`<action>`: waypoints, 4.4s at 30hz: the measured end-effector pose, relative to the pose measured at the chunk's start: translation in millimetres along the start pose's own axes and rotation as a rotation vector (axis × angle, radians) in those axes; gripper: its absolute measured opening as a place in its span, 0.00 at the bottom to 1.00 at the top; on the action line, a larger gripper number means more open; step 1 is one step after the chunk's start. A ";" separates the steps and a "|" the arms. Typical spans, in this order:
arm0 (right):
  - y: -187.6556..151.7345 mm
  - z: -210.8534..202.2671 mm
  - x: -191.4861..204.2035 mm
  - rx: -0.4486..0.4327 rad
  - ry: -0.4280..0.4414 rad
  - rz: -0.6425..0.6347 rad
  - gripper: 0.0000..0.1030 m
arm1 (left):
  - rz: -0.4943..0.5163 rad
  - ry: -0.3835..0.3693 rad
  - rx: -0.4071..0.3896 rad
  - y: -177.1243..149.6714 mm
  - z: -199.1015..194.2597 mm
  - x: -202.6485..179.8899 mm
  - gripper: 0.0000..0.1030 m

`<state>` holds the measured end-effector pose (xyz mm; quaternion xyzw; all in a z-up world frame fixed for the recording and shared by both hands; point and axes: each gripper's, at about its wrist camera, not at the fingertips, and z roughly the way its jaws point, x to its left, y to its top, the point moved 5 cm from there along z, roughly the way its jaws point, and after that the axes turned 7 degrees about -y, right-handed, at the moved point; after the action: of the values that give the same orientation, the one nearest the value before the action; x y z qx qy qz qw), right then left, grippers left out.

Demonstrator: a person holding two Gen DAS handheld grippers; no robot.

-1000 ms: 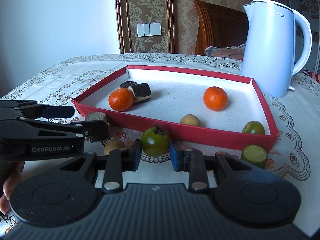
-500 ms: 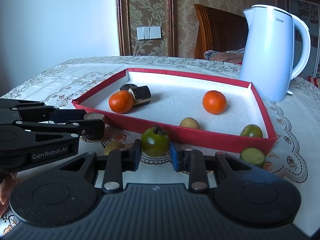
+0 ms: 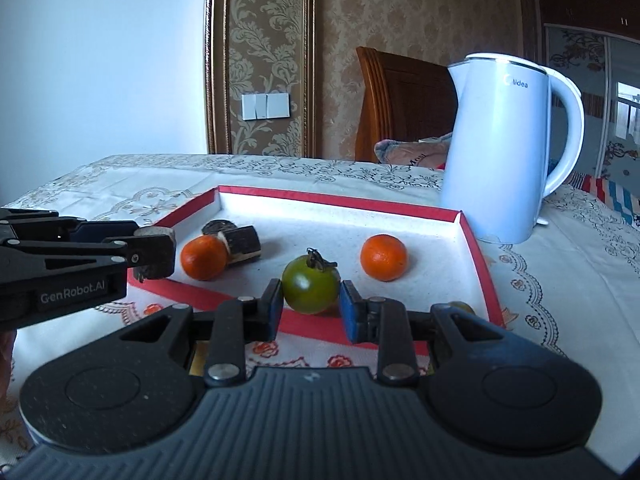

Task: Organize fruits
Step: 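Open the left tool over the tray while the right tool releases the green tomato, then withdraw both tools from the tray, then move the right tool to the green cucumber slice while the left tool approaches the brown kiwi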

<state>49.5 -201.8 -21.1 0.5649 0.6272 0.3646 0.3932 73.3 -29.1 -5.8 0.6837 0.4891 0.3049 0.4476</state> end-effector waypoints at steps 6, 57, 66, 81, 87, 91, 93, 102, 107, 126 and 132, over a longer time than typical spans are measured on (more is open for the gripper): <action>8.5 29.8 4.0 0.057 0.003 -0.005 0.28 | -0.059 0.030 0.006 12.4 24.5 11.7 0.30; 25.8 112.7 2.1 0.139 -0.078 0.118 0.37 | -0.042 0.188 -0.047 25.6 81.8 30.6 0.43; 26.3 97.8 3.9 0.099 -0.082 0.100 0.60 | -0.018 0.211 -0.051 21.9 75.6 29.7 0.70; 19.3 53.8 -2.9 0.018 -0.091 0.100 0.86 | -0.100 0.179 -0.083 16.7 40.7 41.0 0.70; 11.8 26.8 -6.7 -0.022 -0.089 0.104 0.91 | -0.104 0.151 -0.108 12.5 20.4 37.3 0.70; 5.5 15.5 -9.0 -0.025 -0.083 0.108 0.93 | -0.099 0.126 -0.101 7.4 10.2 31.2 0.71; 0.7 11.9 -10.2 -0.015 -0.081 0.112 0.94 | -0.092 0.105 -0.097 3.8 4.1 26.5 0.71; -10.8 0.4 -23.3 0.001 -0.088 0.163 0.95 | -0.113 0.038 -0.075 -10.0 -18.6 16.1 0.71; -10.5 -0.9 -22.8 -0.007 -0.104 0.155 0.95 | -0.124 0.001 -0.035 -17.8 -19.9 12.4 0.71; -15.1 -14.7 -42.5 -0.027 -0.161 0.218 1.00 | -0.087 -0.020 0.029 -28.4 -16.6 -7.5 0.71; -16.7 -20.0 -48.1 -0.037 -0.180 0.229 1.00 | -0.076 -0.054 0.038 -30.6 -16.4 -18.7 0.71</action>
<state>26.9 -251.6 -23.8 0.6557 0.5140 0.3665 0.4142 40.9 -37.9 -26.5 0.6812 0.5078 0.2597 0.4590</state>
